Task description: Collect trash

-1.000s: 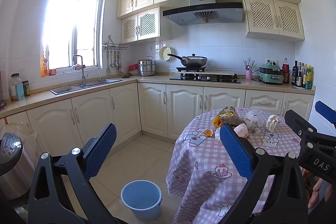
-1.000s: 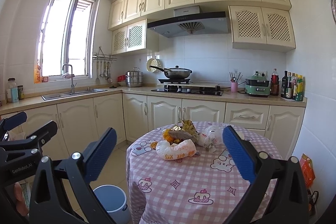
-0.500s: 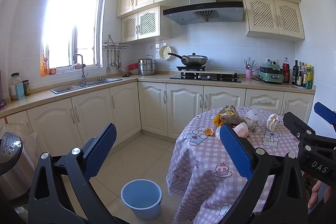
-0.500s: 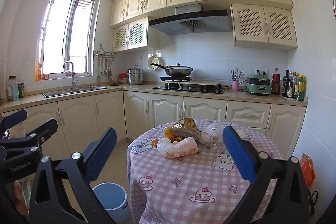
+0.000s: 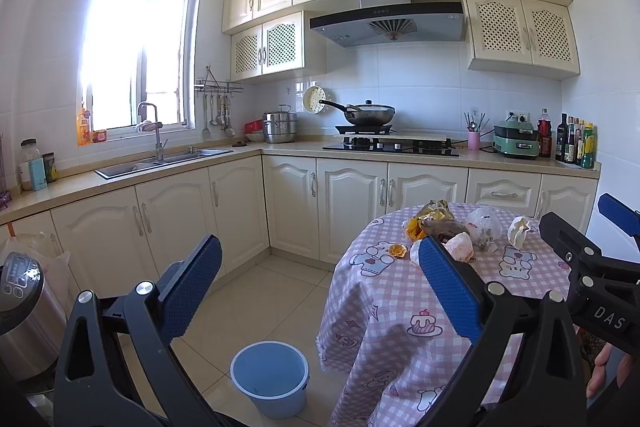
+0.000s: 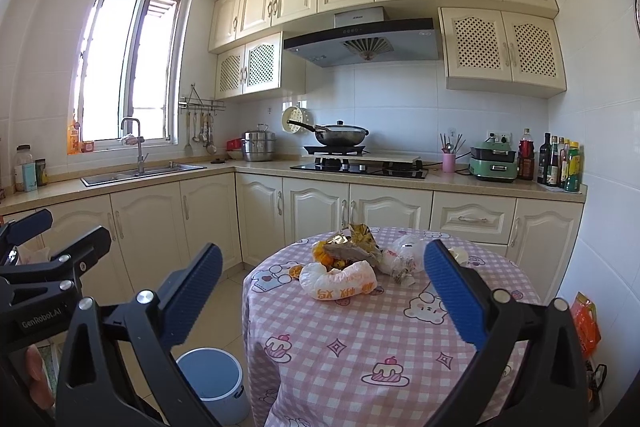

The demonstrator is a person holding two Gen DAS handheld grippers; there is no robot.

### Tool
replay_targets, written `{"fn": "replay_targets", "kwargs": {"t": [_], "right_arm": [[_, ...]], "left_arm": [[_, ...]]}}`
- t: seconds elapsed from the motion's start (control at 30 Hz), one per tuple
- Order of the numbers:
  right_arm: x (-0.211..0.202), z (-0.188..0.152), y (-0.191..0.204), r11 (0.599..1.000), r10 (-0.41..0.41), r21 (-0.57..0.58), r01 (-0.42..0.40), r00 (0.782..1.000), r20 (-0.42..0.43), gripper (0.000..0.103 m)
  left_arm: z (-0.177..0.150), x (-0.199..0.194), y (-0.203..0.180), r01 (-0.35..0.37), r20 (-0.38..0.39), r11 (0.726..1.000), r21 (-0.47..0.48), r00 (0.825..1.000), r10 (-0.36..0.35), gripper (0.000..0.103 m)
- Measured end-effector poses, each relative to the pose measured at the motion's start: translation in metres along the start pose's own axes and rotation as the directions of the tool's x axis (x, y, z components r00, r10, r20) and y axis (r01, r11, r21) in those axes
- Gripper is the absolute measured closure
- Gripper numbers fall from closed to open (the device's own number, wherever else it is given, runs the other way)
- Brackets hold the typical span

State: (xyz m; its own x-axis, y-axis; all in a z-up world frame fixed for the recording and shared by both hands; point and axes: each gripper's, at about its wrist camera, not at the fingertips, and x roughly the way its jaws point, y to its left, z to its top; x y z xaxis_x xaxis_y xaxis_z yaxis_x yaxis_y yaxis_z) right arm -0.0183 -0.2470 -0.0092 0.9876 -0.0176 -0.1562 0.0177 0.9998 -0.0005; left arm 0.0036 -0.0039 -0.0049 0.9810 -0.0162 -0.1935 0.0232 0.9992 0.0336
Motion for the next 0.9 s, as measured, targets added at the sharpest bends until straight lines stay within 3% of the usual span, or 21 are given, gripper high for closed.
{"fn": "replay_targets", "kwargs": {"t": [0.9], "right_arm": [[0.0056,-0.0015,-0.0005,1.000,0.004,0.011,-0.003,1.000,-0.013,0.004]], "left_arm": [[-0.0016,0.0042,-0.0007,-0.003,-0.014,1.000,-0.001,1.000,0.003,0.008]]}}
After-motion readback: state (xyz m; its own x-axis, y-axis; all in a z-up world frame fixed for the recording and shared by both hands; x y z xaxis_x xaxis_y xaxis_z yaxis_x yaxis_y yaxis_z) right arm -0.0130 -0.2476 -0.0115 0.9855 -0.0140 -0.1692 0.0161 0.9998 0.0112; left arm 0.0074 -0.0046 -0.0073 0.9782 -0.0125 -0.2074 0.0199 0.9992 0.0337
